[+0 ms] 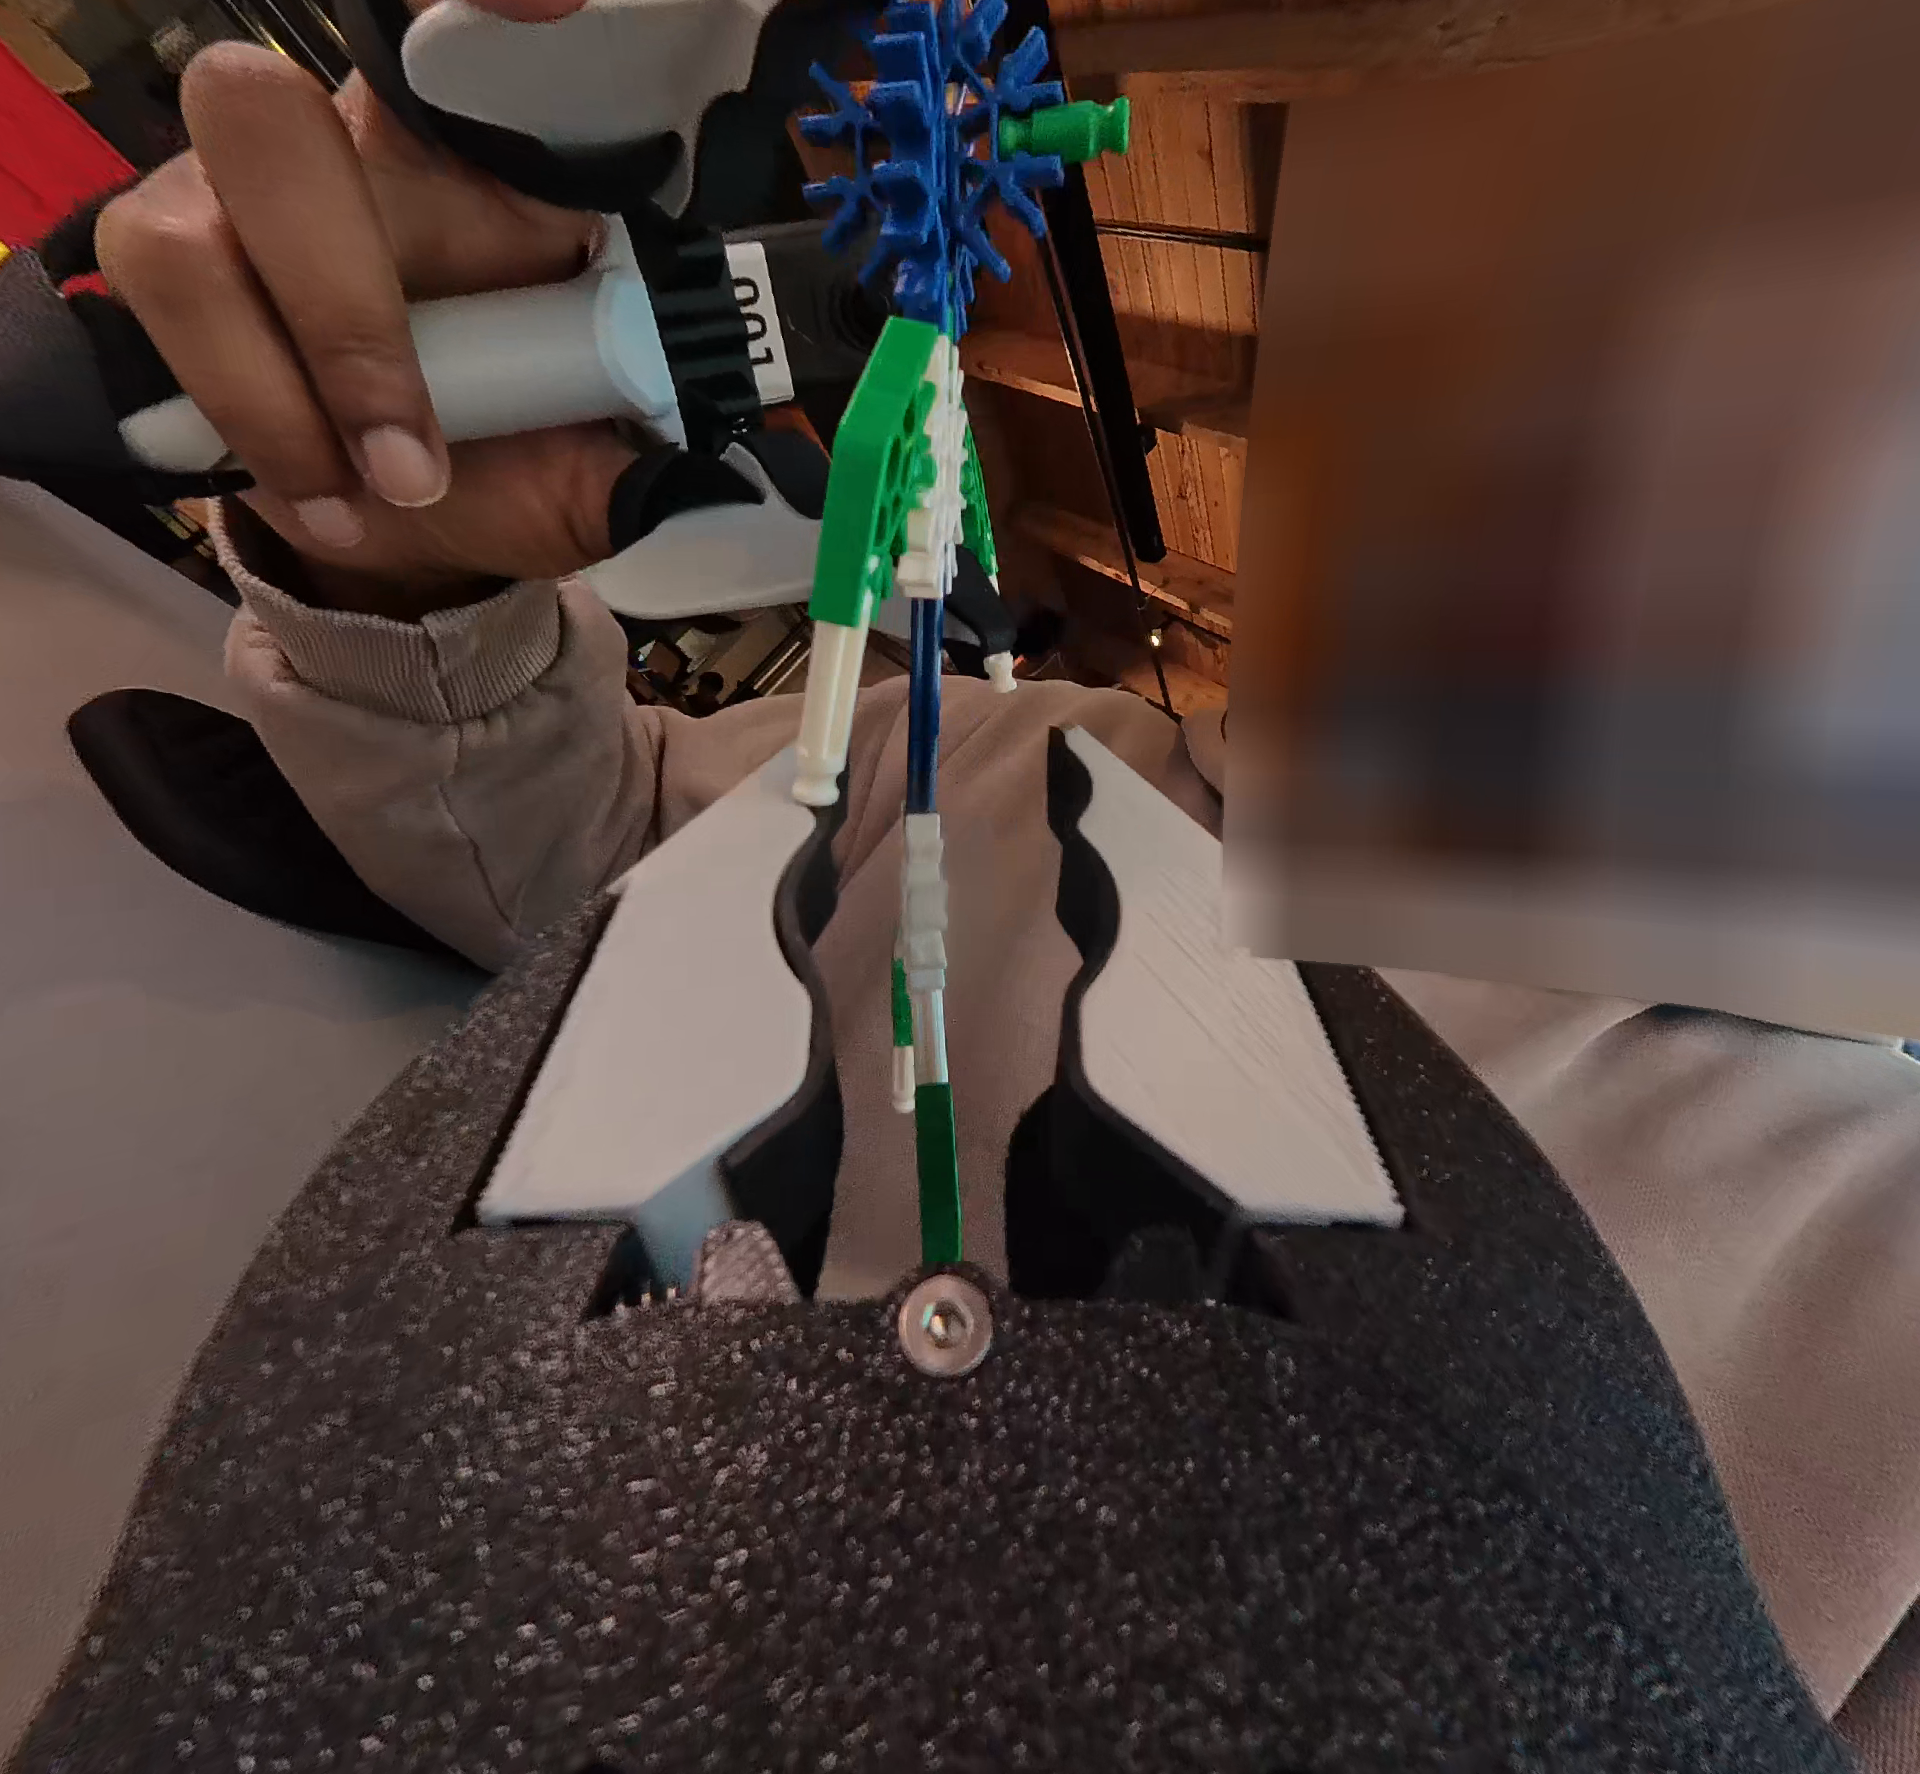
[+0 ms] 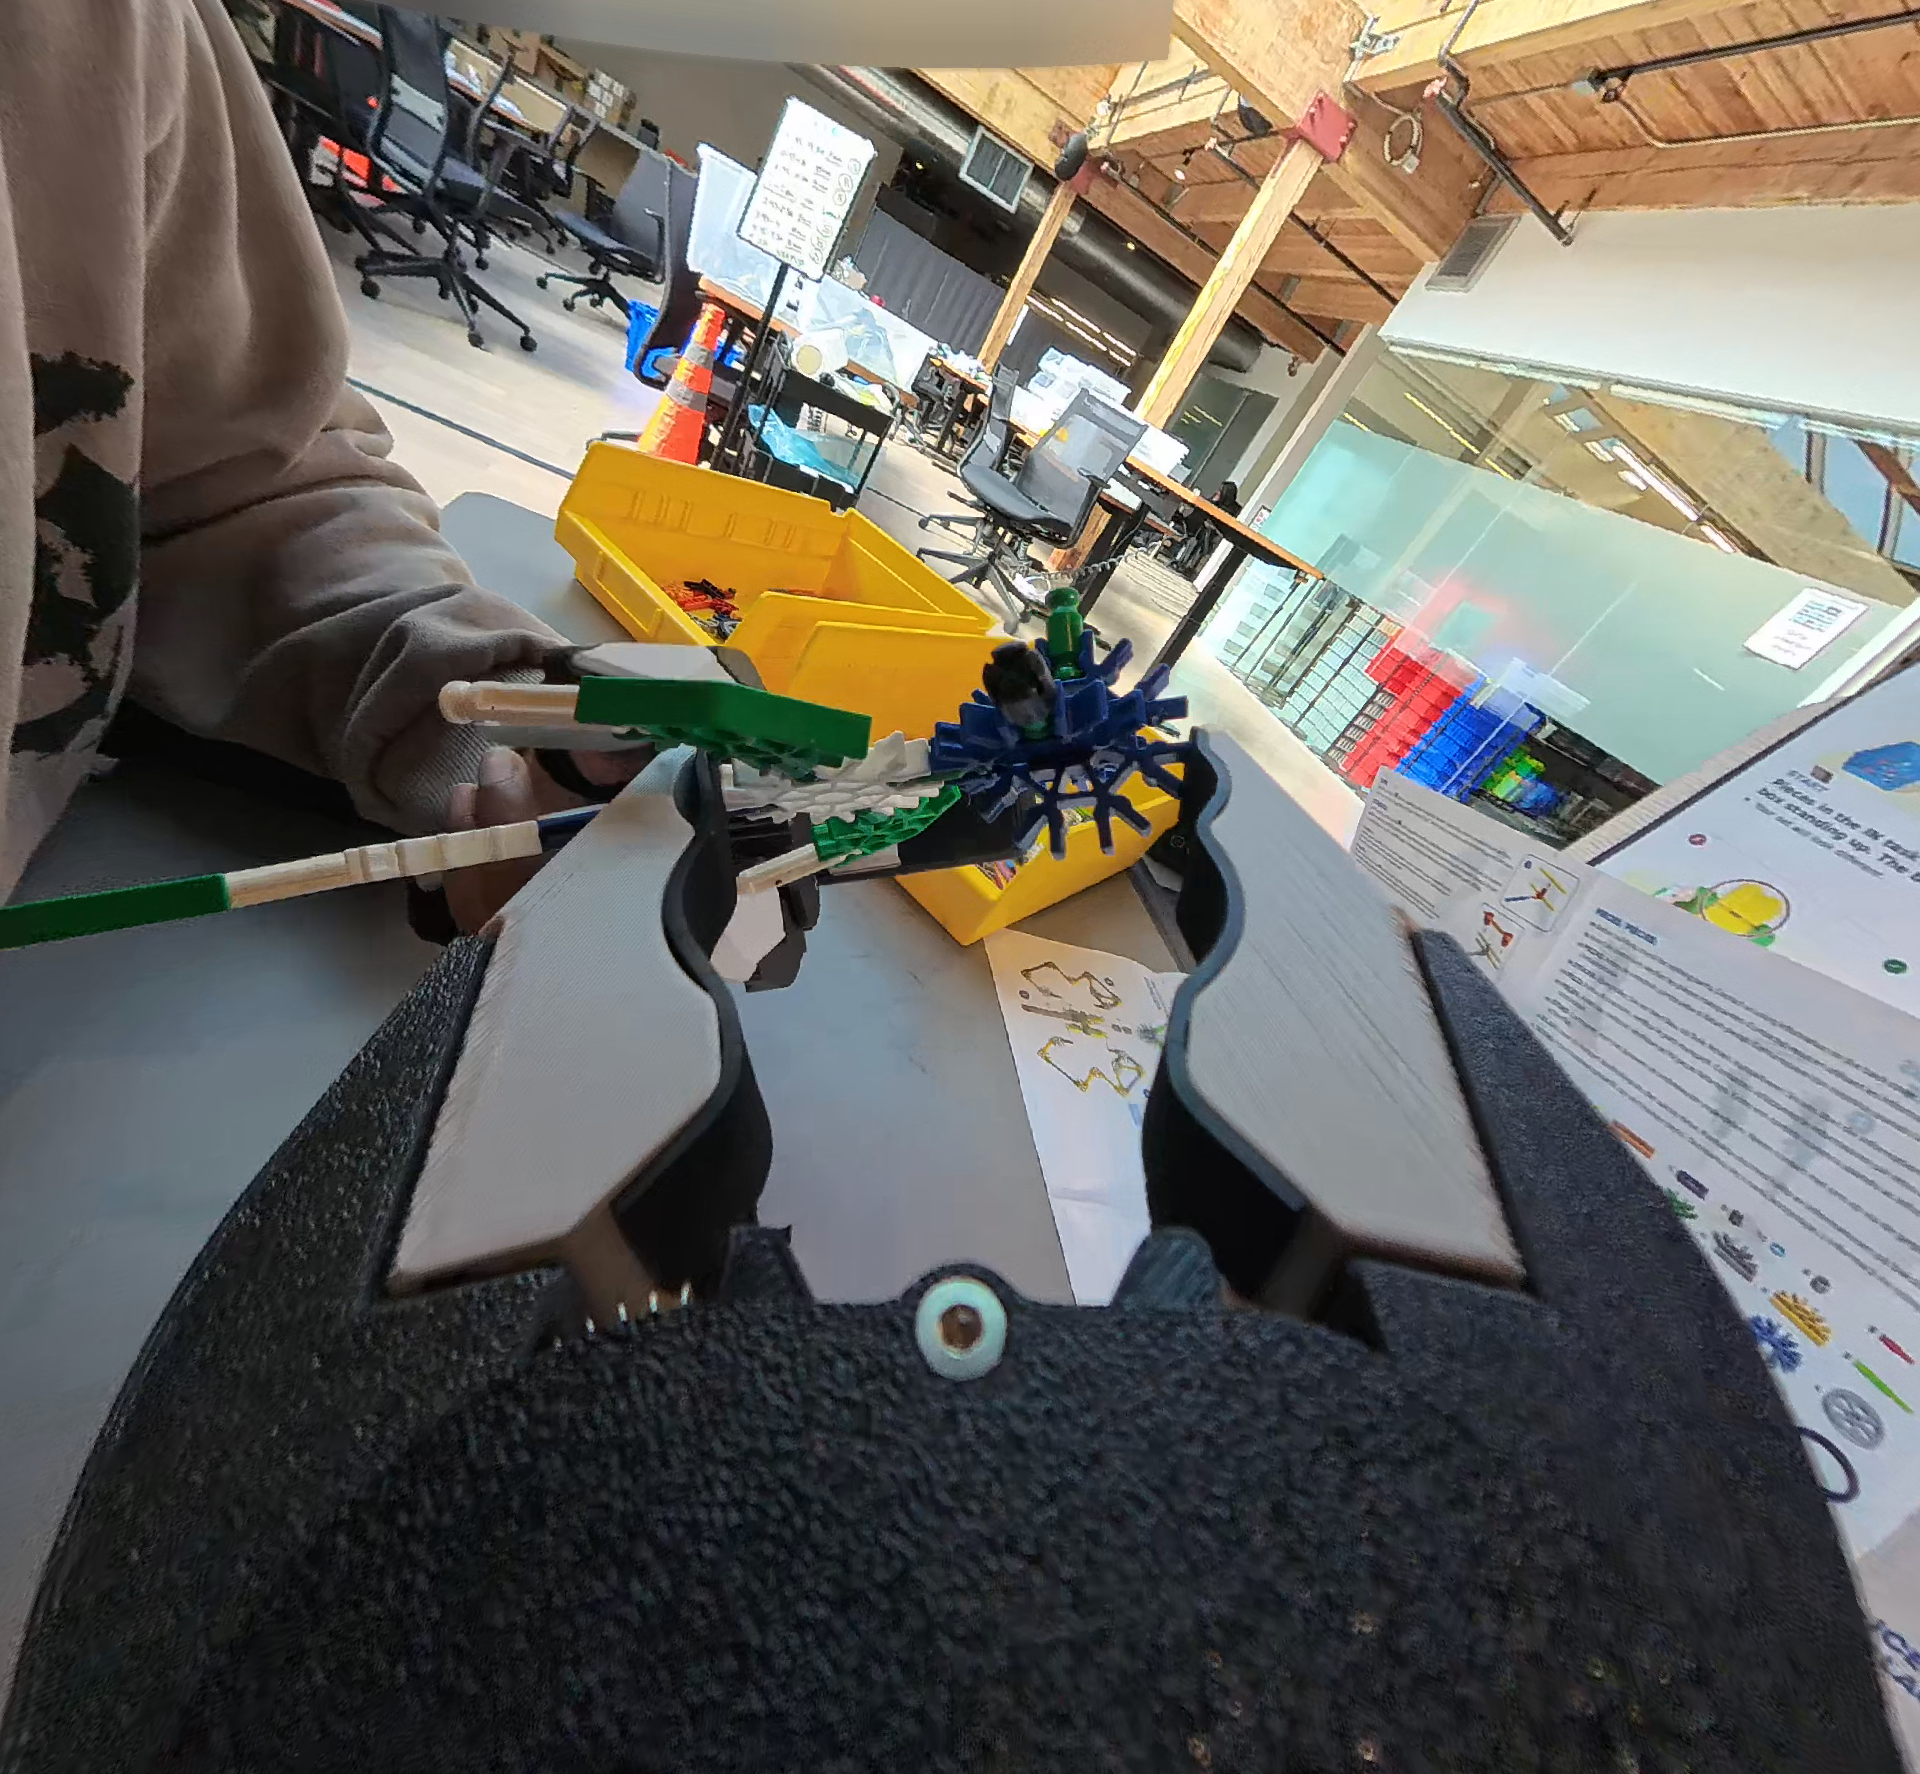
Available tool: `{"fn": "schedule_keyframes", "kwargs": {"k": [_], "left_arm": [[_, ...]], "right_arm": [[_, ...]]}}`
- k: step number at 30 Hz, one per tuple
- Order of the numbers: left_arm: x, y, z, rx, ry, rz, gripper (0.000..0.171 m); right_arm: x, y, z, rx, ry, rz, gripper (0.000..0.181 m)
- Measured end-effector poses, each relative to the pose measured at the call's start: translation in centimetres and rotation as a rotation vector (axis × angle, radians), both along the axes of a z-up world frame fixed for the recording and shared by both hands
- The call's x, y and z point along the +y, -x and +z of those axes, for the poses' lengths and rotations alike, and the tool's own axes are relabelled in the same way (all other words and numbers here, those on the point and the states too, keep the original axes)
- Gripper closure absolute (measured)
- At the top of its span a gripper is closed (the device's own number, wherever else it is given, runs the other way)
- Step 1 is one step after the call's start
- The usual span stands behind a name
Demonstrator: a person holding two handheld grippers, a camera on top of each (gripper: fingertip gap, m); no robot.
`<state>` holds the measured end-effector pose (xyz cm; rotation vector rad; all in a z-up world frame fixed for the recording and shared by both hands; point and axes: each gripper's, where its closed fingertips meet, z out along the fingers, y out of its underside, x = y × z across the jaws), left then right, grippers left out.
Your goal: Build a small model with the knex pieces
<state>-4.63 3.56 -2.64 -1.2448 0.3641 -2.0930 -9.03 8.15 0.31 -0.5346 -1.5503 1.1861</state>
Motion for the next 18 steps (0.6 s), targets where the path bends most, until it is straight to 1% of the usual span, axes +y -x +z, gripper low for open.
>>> {"fn": "schedule_keyframes", "kwargs": {"k": [1,3,5,8,10,12,14,15,18], "left_arm": [[0.3,0.1,-0.1,0.012,-0.003,0.024,0.127],[0.5,0.1,-0.1,0.014,-0.013,0.047,0.12],[0.5,0.4,-0.1,0.004,-0.007,0.034,0.123],[1.6,1.6,-0.7,0.018,0.013,0.092,0.125],[2.1,2.0,-0.6,0.0,0.032,0.11,0.125],[2.4,1.8,-0.9,0.019,0.032,0.139,0.119],[2.7,2.2,-0.5,-0.02,0.022,0.178,0.115],[2.8,2.6,-0.2,-0.039,0.017,0.194,0.116],[2.9,2.6,-0.9,0.022,0.04,0.171,0.142]], "right_arm": [[0.0,0.1,-0.1,0.003,0.001,-0.004,0.095],[-0.2,0.2,-0.1,0.008,0.019,0.009,0.095],[-0.1,0.1,0.5,0.035,0.052,0.008,0.095],[0.6,-0.2,1.5,0.074,0.087,-0.015,0.094],[0.2,-0.1,1.1,0.06,0.078,-0.006,0.095],[-0.7,0.2,0.5,0.044,0.105,0.03,0.094],[-1.4,0.6,-0.3,0.015,0.107,0.054,0.094],[-1.5,0.8,-0.7,0.007,0.096,0.052,0.094],[-1.7,0.9,-1.1,-0.011,0.109,0.071,0.094]]}}
